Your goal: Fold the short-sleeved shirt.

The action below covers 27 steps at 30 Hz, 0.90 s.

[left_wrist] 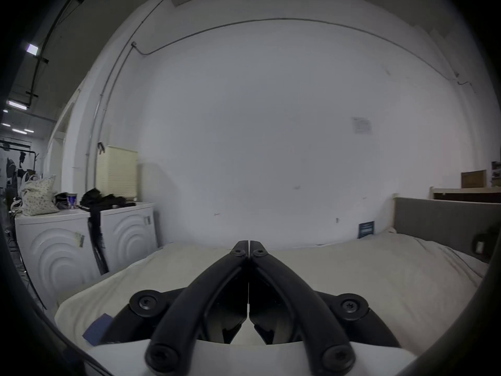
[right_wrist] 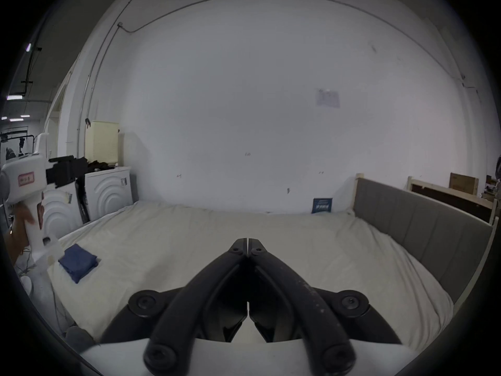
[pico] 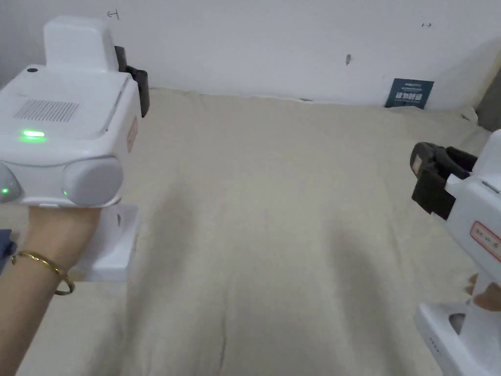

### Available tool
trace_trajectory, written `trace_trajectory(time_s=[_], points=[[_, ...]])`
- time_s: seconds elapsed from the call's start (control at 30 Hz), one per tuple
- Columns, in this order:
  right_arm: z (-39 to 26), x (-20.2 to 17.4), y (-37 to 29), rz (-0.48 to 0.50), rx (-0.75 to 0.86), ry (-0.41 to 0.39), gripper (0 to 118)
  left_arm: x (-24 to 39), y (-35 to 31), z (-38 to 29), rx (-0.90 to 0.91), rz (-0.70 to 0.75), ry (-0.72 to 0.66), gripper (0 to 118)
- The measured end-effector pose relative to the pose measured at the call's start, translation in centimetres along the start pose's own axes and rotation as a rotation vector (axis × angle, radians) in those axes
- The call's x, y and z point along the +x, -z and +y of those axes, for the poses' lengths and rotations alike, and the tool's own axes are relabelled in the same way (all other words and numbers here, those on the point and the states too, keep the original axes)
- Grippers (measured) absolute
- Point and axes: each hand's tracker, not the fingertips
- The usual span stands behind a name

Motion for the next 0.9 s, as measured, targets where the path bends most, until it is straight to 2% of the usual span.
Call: trace_trajectory(time_s=[0.03,0.07,0.13,0.17,0.27,0.33,0.63,0.9], points=[[1.3,3.4,-3.0,-0.016,0.013,-0.002,2,1.0,-0.6,-0.4,-0.001,-0.006,0.009,0],[1.5,4.0,-3.5,-0.025,0.016,-0.002,2,1.7,-1.1,-0.8,0.002,-0.017,0.010,0],[1.1,4.2,-3.2,-0.035,0.014,0.005,2,3.3,-2.2,-2.2,-0.010,-0.051,-0.001,0],[1.2,4.1,-5.6,-0.041,0.009,0.005,2,3.7,-2.8,-2.9,-0.023,-0.061,-0.007,0],[0.0,4.0,-7.2,-0.058,-0.017,-0.009,2,4.9,-4.3,-5.7,-0.054,-0.065,-0.013,0],[-2.1,5.7,-6.5,-0.064,-0.045,-0.007,2,5.3,-5.2,-7.6,-0.076,-0.063,-0.007,0],[-6.0,5.4,-6.7,-0.067,-0.120,0.032,2,5.6,-6.8,-12.0,-0.216,-0.072,0.007,0],[-6.7,4.7,-6.3,-0.052,-0.143,0.040,2,5.4,-7.4,-13.2,-0.260,-0.060,-0.009,0]])
